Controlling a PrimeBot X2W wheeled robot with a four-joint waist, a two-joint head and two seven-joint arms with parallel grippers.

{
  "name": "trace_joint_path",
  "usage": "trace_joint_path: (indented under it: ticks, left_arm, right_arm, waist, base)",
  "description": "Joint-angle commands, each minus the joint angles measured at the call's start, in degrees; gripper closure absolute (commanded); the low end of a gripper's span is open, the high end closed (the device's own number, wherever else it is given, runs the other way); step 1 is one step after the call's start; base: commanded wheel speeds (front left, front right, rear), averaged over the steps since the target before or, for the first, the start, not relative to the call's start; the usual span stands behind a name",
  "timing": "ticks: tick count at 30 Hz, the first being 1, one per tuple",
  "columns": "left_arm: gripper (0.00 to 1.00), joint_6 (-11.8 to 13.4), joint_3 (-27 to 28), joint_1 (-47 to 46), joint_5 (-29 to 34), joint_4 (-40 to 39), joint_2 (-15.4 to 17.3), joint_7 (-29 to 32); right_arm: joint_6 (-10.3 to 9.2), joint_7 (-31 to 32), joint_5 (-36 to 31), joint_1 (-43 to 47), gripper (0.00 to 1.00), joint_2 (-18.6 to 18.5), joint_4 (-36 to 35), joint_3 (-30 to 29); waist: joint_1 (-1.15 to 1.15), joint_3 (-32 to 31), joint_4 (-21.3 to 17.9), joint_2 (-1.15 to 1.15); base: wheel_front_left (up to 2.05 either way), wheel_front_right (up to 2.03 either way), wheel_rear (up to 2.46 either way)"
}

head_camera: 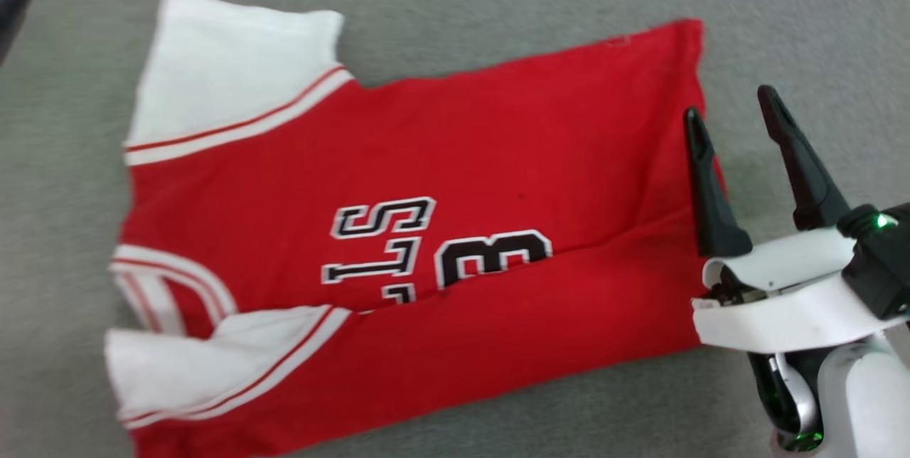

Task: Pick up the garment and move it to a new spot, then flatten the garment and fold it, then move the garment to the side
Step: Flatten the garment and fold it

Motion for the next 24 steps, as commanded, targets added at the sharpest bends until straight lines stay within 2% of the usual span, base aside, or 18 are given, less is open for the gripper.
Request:
trace_joint_path:
  ticks: [1, 6, 12, 15, 21, 22, 23, 24]
  left_arm:
    - [0.0, 0.11, -0.29, -0.9, -0.23, 0.08, 0.61, 0.48]
    - [0.0, 0.11, -5.6, -5.87, -3.64, -2.24, 3.06, 11.82]
    - [0.0, 0.11, -9.2, -10.44, -7.31, -3.93, 5.34, 22.68]
    - [0.0, 0.12, -10.51, -12.86, -6.18, -2.3, 6.11, 25.4]
    - [0.0, 0.1, -13.73, -14.31, -7.39, -1.38, 4.38, 28.67]
    - [0.2, 0.08, -14.17, -14.25, -8.36, -1.82, 4.01, 29.26]
    - [0.6, 0.04, -14.5, -14.14, -9.15, -2.23, 3.78, 29.77]
    - [0.85, 0.02, -14.91, -14.11, -9.15, -2.52, 3.73, 29.91]
  right_arm:
    - [-0.07, -0.48, 0.52, 0.31, 0.0, 0.23, -0.34, 0.45]
    - [-0.07, -0.93, 1.22, 1.71, 0.0, 0.23, -0.72, 1.52]
    - [-0.07, -0.76, 1.5, 1.79, 0.0, 0.24, -1.18, 2.72]
    - [-0.07, -0.34, 1.09, 1.14, 0.0, 0.2, -1.66, 3.95]
    - [-0.07, 0.76, 0.89, 0.4, 0.0, 0.2, -2.16, 5.2]
    - [-0.07, 1.37, 0.83, 0.16, 0.0, 0.22, -2.2, 5.13]
    - [-0.07, 2.17, 1.06, -0.19, 0.0, 0.2, -2.23, 4.85]
    - [-0.07, 3.22, 1.2, -0.69, 0.0, 0.2, -2.28, 4.59]
  waist:
    - [0.0, 4.38, -4.54, 0.0]
    - [0.0, 5.93, -6.64, 0.0]
    - [0.0, 7.53, -7.67, 0.0]
    - [0.0, 8.68, -8.34, 0.0]
    - [0.0, 9.86, -9.22, 0.0]
    - [0.0, 9.93, -9.15, 0.0]
    - [0.0, 9.95, -9.04, 0.0]
    - [0.0, 9.9, -8.89, 0.0]
  base:
    - [0.0, 0.0, 0.0]
    - [0.0, 0.0, 0.0]
    - [0.0, 0.0, 0.0]
    - [0.0, 0.0, 0.0]
    - [0.0, 0.0, 0.0]
    - [0.0, 0.0, 0.0]
    - [0.0, 0.0, 0.0]
    - [0.0, 0.0, 0.0]
